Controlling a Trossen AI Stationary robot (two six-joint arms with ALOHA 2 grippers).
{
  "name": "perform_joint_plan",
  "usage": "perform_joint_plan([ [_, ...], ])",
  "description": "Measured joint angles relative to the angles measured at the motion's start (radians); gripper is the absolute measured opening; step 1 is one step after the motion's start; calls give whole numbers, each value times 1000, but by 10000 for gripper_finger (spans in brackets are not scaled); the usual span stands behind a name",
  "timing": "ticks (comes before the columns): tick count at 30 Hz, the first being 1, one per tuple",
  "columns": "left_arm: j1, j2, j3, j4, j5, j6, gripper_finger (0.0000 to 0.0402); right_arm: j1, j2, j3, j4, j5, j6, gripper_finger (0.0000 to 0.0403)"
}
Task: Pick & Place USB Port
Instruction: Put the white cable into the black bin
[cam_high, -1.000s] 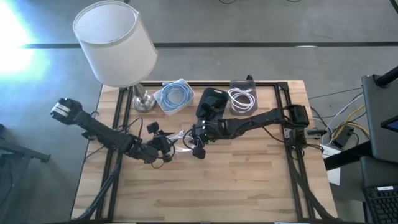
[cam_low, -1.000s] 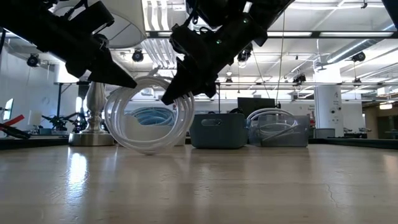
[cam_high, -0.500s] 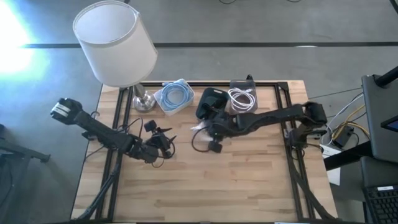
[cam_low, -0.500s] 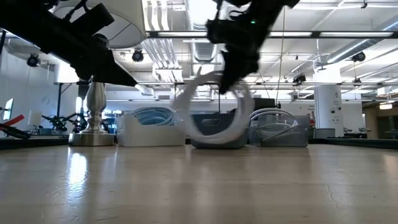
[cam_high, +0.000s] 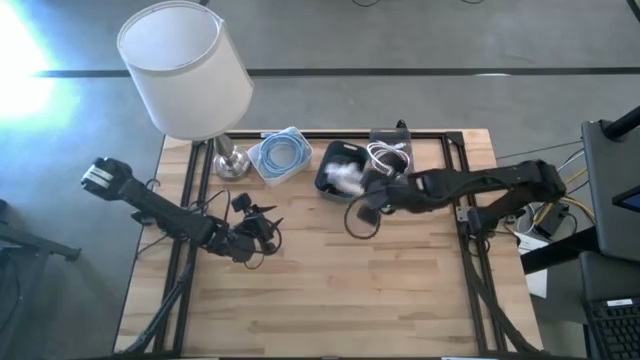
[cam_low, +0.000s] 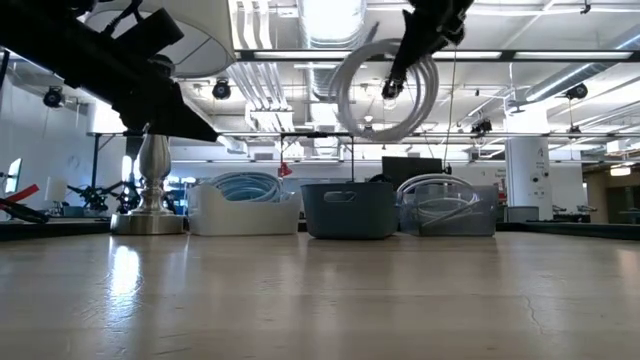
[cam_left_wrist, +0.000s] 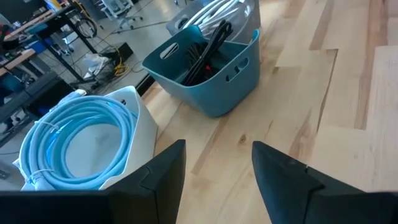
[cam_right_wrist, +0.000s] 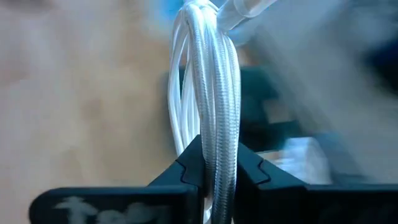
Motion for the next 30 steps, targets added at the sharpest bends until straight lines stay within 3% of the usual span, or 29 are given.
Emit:
perform_joint_plan([
  [4,0,0,0,-4,0,-18,188,-34,-49,-32,-19,393,40,42],
  [6,0,0,0,-5,0,-18,188,-71,-68,-59,-22,481,66,42],
  [12,0,0,-4,-9,5,-20,188,-240,-81,-188,2,359,170,34],
  [17,0,0,-21,-13,6,-21,188,-343,-46,-328,95,426,90,35],
  [23,1,0,-32,-13,6,-33,188,-383,0,-441,254,395,65,40],
  [30,2,0,-32,-10,5,-49,188,-402,41,-483,270,405,13,64],
])
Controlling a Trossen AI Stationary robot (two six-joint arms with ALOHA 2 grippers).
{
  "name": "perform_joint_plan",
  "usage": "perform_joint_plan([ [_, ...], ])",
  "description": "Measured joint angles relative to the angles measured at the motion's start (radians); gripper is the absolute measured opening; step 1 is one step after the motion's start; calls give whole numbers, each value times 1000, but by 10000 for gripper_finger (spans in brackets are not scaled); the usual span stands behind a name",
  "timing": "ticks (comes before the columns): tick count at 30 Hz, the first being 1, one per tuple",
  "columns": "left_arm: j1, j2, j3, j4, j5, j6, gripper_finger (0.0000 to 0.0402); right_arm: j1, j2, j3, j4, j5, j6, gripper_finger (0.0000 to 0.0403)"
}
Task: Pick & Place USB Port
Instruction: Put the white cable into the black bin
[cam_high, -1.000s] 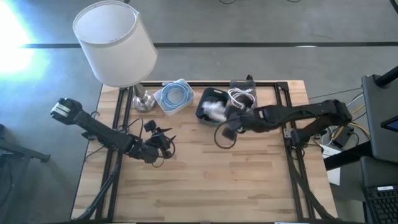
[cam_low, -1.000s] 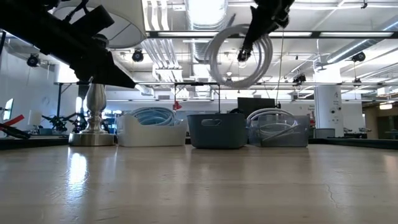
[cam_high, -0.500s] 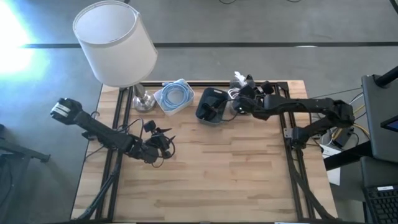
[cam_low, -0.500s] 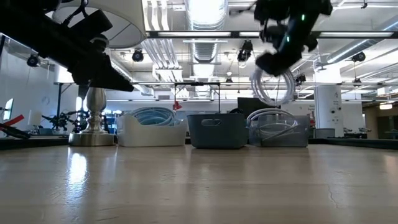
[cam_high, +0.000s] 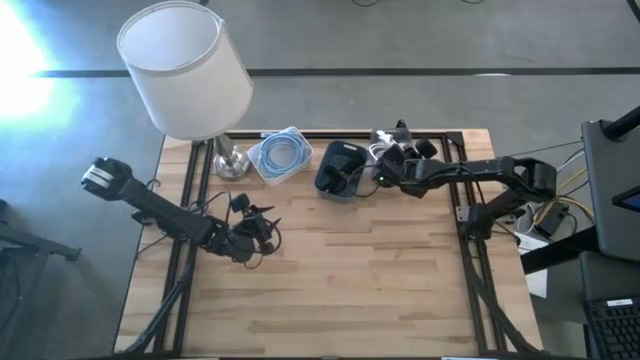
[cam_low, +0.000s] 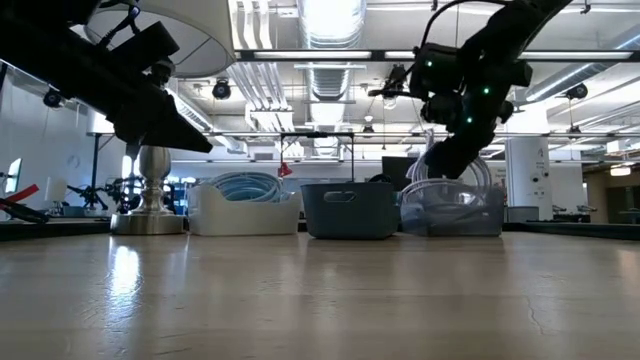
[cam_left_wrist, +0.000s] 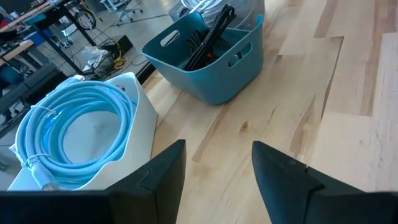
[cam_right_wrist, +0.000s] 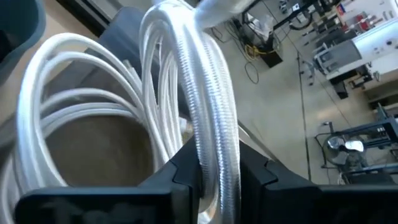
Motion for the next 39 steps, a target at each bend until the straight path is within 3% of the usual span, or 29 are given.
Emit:
perform_joint_plan([
  [16,2,0,0,0,13,-47,188,12,5,121,-4,-57,-38,152],
  [31,2,-19,20,-4,28,-56,188,27,4,195,-30,-42,-133,171],
  [39,0,-142,138,-80,26,102,188,153,-8,376,-148,-240,-110,158],
])
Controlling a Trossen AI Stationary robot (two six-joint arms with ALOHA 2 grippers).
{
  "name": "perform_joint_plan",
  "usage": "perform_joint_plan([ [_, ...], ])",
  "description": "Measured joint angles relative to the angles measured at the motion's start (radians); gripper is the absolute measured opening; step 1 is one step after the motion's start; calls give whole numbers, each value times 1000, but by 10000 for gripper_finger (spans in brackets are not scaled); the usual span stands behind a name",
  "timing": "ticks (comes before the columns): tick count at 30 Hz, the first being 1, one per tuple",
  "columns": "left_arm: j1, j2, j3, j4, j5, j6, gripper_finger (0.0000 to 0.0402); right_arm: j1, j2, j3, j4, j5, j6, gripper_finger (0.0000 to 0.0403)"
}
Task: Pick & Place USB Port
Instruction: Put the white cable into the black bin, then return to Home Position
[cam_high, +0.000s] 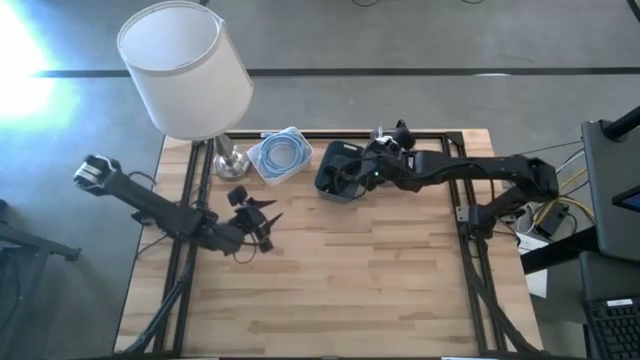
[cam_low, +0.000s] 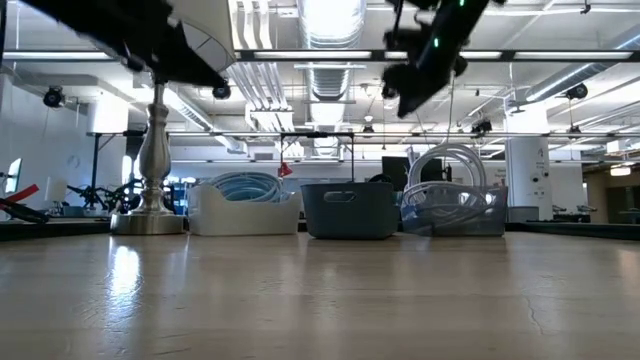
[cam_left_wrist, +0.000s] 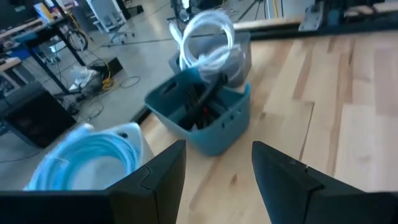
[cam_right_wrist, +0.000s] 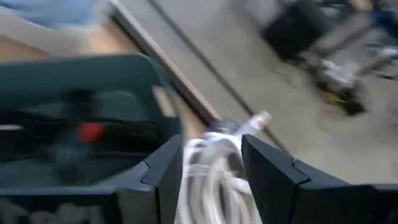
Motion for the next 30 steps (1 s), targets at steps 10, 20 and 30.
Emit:
perform_joint_plan([
  [10,-6,-183,43,-204,-2,-107,188,71,-65,53,-144,52,111,133],
  [20,-6,-188,-65,-208,6,-175,188,-195,-42,-230,-11,-105,91,80],
  [30,-6,-188,-76,-205,3,-224,188,-386,-45,-304,23,-164,147,38],
])
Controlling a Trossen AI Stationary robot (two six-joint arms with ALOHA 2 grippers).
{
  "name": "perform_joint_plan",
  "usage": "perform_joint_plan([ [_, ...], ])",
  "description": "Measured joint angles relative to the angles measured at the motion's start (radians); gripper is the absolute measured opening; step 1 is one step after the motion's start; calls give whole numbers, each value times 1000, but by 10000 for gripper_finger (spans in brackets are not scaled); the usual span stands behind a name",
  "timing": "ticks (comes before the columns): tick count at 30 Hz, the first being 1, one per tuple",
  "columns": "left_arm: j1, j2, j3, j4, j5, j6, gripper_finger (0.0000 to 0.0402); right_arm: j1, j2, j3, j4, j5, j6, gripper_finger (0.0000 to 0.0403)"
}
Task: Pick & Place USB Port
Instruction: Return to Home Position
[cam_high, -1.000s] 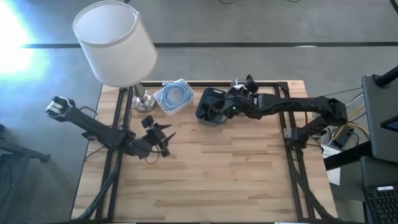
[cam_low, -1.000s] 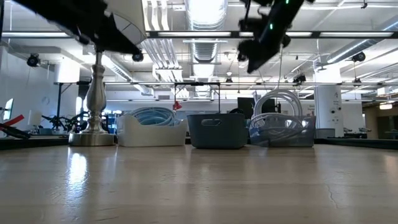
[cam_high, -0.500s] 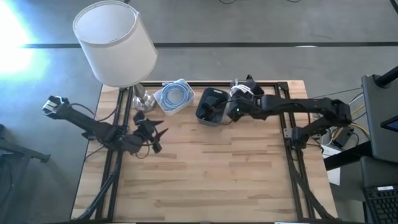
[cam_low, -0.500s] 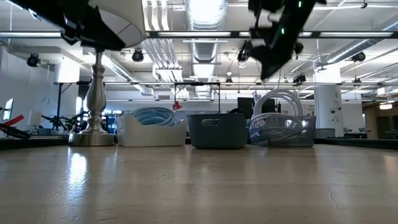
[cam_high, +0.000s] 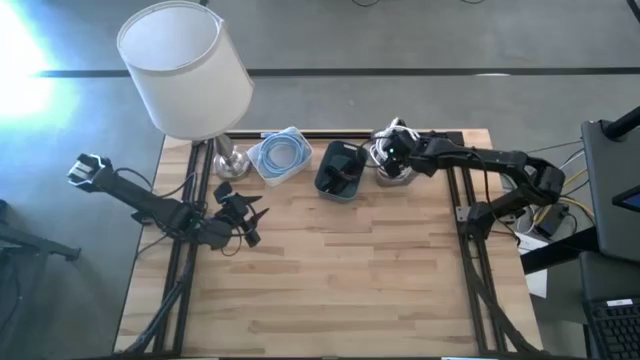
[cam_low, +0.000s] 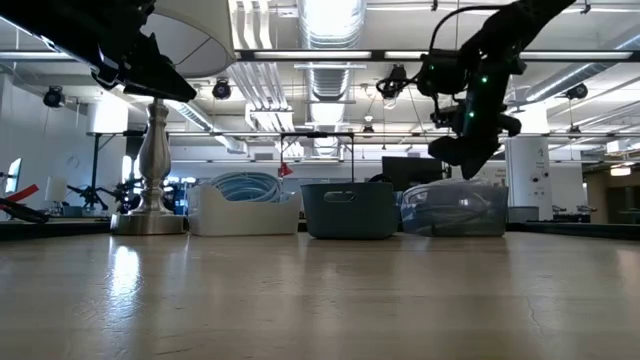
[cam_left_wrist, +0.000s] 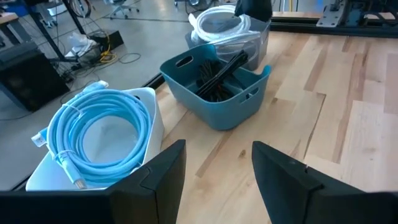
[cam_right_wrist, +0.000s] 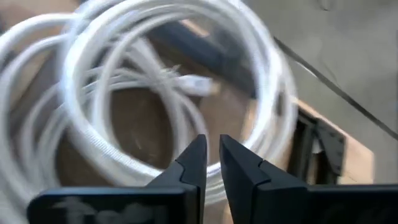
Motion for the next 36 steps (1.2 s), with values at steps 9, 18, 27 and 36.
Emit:
perform_joint_plan([
  [9,0,-19,1,0,-11,0,188,160,-39,30,-9,-8,-11,27],
  [18,0,-160,87,-106,-14,66,188,472,-260,113,-36,-20,-102,27],
  [27,-1,-399,2,-150,-12,175,188,736,-572,-86,145,-78,-203,27],
  [36,0,-634,-188,18,114,329,188,766,-868,-464,758,-303,-486,27],
])
